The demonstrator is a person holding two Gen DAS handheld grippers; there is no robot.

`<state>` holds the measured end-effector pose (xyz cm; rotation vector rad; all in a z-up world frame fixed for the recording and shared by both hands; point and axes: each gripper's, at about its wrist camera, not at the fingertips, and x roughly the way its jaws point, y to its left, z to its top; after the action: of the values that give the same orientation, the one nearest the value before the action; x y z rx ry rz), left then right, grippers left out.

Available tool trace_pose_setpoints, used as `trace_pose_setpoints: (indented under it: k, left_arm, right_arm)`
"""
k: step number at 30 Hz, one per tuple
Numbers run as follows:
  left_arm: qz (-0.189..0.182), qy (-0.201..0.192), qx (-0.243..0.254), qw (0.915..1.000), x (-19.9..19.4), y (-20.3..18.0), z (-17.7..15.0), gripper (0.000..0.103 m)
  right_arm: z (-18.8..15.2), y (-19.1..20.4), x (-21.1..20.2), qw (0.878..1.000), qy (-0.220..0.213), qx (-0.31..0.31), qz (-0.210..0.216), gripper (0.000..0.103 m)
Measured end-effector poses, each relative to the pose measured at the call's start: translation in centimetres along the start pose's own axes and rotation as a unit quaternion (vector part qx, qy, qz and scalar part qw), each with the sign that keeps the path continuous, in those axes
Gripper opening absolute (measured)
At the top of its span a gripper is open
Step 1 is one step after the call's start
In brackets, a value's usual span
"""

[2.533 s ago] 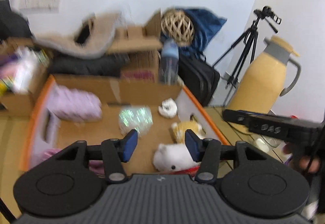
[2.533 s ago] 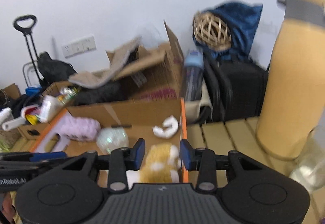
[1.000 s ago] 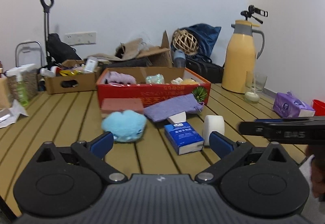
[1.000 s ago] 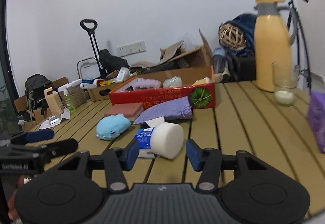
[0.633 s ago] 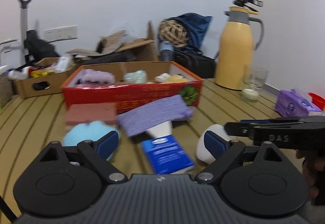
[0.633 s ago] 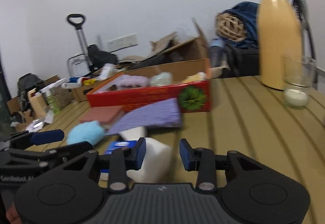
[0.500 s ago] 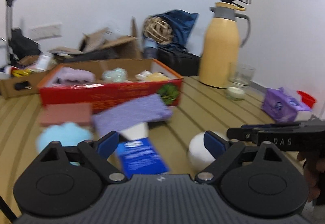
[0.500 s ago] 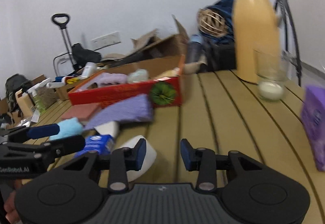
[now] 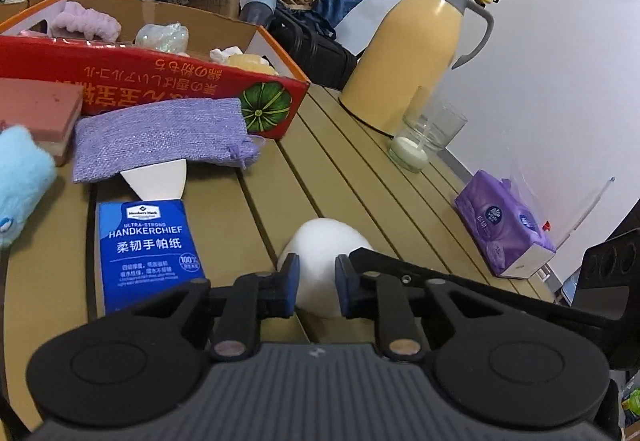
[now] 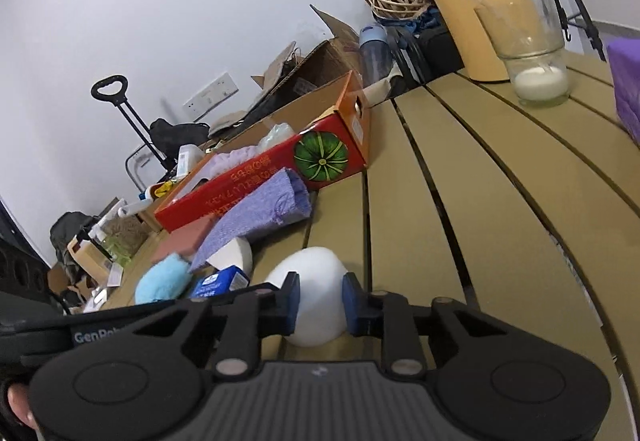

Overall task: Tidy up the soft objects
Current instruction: 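Grasp the white foam ball with the right tool, then grasp the white triangular foam piece with the left tool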

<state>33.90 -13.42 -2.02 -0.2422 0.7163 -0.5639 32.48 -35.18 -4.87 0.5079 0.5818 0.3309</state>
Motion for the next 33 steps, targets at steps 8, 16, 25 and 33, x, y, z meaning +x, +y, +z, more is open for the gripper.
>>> trace_pose_setpoints:
  k: [8, 16, 25, 33]
  left_arm:
    - [-0.008, -0.068, 0.019, 0.9974, -6.4, -1.6, -0.9, 0.018]
    - [-0.002, -0.114, 0.024, 0.9932, -9.4, -0.4, 1.9, 0.018]
    - [-0.016, -0.138, 0.031, 0.9898, -8.0, 2.8, 9.0, 0.019]
    - [-0.01, -0.132, 0.033, 0.9906, -5.8, 4.6, 9.5, 0.064]
  right_arm:
    - [-0.2, 4.3, -4.2, 0.999, -0.03, -0.037, 0.011, 0.018]
    - [1.7, 8.5, -4.3, 0.996, -0.05, -0.071, 0.027, 0.018]
    - [8.0, 10.2, 0.4, 0.994, -0.068, -0.056, 0.058, 0.015]
    - [10.5, 8.6, 3.3, 0.994, -0.076, -0.049, 0.056, 0.013]
